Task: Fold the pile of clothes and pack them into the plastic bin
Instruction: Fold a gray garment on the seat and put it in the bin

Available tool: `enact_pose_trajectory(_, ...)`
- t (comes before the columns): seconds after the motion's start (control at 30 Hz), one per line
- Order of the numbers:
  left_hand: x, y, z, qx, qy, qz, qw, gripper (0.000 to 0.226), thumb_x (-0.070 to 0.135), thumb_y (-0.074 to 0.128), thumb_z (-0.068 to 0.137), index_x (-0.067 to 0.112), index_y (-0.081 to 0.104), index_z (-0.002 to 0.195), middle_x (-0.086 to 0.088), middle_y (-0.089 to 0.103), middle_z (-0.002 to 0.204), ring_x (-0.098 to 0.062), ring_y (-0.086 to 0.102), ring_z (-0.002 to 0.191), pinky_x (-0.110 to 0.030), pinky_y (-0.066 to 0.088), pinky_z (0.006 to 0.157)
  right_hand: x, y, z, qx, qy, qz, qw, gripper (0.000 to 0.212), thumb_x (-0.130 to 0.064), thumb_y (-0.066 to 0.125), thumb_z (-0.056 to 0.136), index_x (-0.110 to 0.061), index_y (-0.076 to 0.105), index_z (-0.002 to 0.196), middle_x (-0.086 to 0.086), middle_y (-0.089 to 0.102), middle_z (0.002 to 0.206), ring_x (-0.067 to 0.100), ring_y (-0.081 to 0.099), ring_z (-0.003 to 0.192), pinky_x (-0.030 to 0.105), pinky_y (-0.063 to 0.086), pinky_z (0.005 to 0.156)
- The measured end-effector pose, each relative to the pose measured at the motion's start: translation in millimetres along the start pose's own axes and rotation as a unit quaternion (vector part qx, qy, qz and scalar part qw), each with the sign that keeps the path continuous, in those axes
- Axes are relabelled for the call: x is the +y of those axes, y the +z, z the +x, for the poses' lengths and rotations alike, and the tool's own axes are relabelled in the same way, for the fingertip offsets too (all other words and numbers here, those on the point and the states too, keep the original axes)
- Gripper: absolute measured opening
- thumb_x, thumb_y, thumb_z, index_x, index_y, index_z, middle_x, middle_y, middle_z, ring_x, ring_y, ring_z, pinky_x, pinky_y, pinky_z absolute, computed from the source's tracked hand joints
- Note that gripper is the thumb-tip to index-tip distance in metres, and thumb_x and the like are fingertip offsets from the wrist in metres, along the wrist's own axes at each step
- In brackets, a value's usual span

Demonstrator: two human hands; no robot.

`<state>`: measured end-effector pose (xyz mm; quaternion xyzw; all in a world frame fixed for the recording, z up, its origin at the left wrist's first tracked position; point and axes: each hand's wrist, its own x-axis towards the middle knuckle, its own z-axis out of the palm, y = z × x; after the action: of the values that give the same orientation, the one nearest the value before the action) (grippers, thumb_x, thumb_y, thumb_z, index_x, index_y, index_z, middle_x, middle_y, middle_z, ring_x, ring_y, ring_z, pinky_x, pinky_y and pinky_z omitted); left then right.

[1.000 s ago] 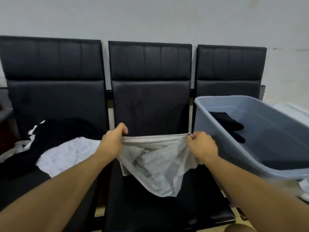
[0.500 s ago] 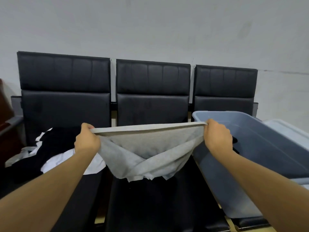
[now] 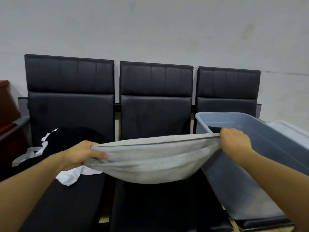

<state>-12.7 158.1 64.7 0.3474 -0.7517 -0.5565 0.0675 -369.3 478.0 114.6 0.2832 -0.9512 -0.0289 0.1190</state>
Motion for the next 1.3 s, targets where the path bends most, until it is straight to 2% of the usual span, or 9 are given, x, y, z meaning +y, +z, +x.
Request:
enact_pose_trajectory(0.17,-5.6,-1.0,4.0,0.094,-0.020,0.009,0.995,0.019,0.010,0.070,0.091,-0.003,0.062,0.080,-0.009,0.060,0.067,-0.017,0.062,0.060,-0.029,0.053,0.055,-13.4,3.3,11.0,-0.043,0.155,0.314,0.936,0.009,-0.004,0.049,0.094,0.001,0.055,0.089,0.017,0.059,0.083,0.029,0.053,0.066,0.031,0.037,0.051)
enact_pose_trajectory(0.33,-2.9,-5.3,13.2,0.297,-0.064,-0.011,0.953,0.021,-0.002,0.041,0.093,-0.007,0.061,0.095,-0.027,0.068,0.088,-0.040,0.071,0.059,-0.054,0.062,0.068,-35.1,9.1,21.5,-0.049,0.299,0.663,0.684,0.012,0.001,0.042,0.101,-0.002,0.053,0.105,0.018,0.054,0.099,0.032,0.054,0.086,0.041,0.051,0.078)
enact_pose_trajectory(0.47,0.2,-4.5,10.9,0.285,-0.044,-0.022,0.957,0.029,-0.002,0.031,0.095,0.004,0.050,0.117,-0.025,0.062,0.102,-0.045,0.072,0.066,-0.053,0.062,0.061,-38.8,12.8,22.9,0.014,0.199,0.529,0.825,0.017,0.003,0.042,0.097,-0.006,0.052,0.087,0.010,0.050,0.079,0.030,0.051,0.077,0.037,0.044,0.069)
enact_pose_trajectory(0.53,-1.2,-5.7,3.1,0.192,-0.027,-0.008,0.981,0.030,0.001,0.036,0.100,0.014,0.054,0.120,-0.019,0.057,0.113,-0.045,0.071,0.083,-0.049,0.062,0.066,-36.9,11.6,19.2,0.039,0.051,0.321,0.945,0.019,0.001,0.040,0.097,-0.012,0.051,0.104,0.009,0.056,0.081,0.029,0.056,0.074,0.035,0.043,0.060)
enact_pose_trajectory(0.6,-3.3,-8.0,-8.6,0.034,-0.038,0.024,0.998,0.030,0.006,0.045,0.101,0.018,0.069,0.116,-0.014,0.065,0.116,-0.036,0.067,0.103,-0.042,0.062,0.077,-33.2,11.6,12.9,-0.047,-0.126,0.096,0.986,0.028,-0.001,0.045,0.097,-0.017,0.053,0.119,0.010,0.062,0.094,0.030,0.062,0.084,0.036,0.049,0.066)
enact_pose_trajectory(0.73,-15.4,-17.1,-19.3,-0.151,-0.171,0.101,0.968,0.029,0.001,0.059,0.093,0.013,0.075,0.113,-0.010,0.073,0.116,-0.026,0.069,0.111,-0.032,0.057,0.086,-26.9,6.3,-4.2,-0.362,-0.216,0.028,0.906,0.033,-0.004,0.046,0.100,-0.034,0.059,0.104,0.003,0.060,0.084,0.013,0.057,0.061,0.023,0.046,0.057)
enact_pose_trajectory(0.93,-27.5,-3.5,-3.3,-0.168,-0.291,0.080,0.939,0.040,-0.016,0.045,0.088,-0.013,0.051,0.127,-0.031,0.059,0.126,-0.041,0.069,0.106,-0.042,0.060,0.084,-28.8,8.2,1.0,-0.509,-0.044,0.115,0.852,0.024,0.004,0.033,0.093,-0.006,0.053,0.089,0.005,0.045,0.059,0.013,0.041,0.044,0.023,0.040,0.045)
enact_pose_trajectory(1.13,0.3,8.6,35.7,0.025,-0.136,-0.126,0.982,0.055,-0.019,0.032,0.078,-0.008,0.062,0.122,-0.028,0.064,0.124,-0.036,0.064,0.114,-0.043,0.054,0.097,-60.6,21.1,25.4,-0.296,0.117,0.535,0.783,0.018,0.006,0.044,0.098,0.006,0.061,0.104,0.018,0.065,0.095,0.027,0.068,0.079,0.034,0.061,0.066)
enact_pose_trajectory(1.3,85.7,14.6,51.5,0.155,0.068,-0.272,0.947,0.029,-0.009,0.037,0.098,0.000,0.064,0.092,-0.018,0.064,0.086,-0.027,0.062,0.082,-0.033,0.052,0.072,-89.0,-24.6,65.4,-0.069,0.051,0.734,0.674,0.030,-0.001,0.053,0.101,-0.007,0.066,0.127,0.013,0.067,0.118,0.032,0.065,0.114,0.043,0.052,0.103)
